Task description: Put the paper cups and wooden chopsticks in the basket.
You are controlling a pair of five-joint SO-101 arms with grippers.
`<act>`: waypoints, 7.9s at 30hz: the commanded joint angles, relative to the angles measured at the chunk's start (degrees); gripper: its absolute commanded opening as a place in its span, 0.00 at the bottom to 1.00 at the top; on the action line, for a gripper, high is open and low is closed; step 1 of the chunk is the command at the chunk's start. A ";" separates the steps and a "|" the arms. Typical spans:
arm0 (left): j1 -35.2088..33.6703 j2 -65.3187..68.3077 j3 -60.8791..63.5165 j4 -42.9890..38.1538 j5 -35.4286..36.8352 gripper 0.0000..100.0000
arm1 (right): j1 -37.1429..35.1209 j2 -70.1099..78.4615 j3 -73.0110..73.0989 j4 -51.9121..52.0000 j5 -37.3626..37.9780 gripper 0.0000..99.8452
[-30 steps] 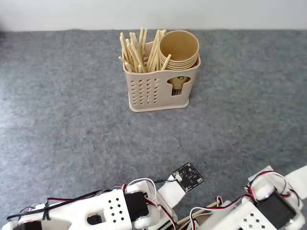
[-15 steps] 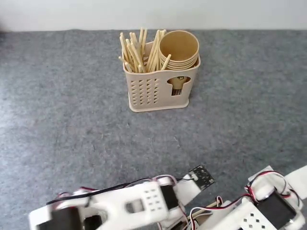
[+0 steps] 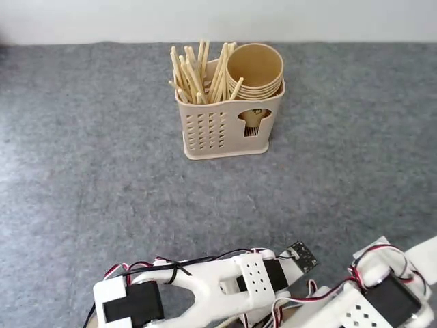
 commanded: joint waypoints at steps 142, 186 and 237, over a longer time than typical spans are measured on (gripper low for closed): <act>-55.91 -90.81 23.78 -40.53 -8.53 0.02 | -25.36 -0.40 1.67 -8.75 -0.62 0.01; -74.11 -112.44 60.79 -22.15 -15.38 0.01 | -46.20 -29.85 42.64 -18.33 -0.26 0.01; -75.34 -112.26 62.73 -3.08 -28.84 0.01 | -45.85 -29.67 47.82 -19.21 9.32 0.01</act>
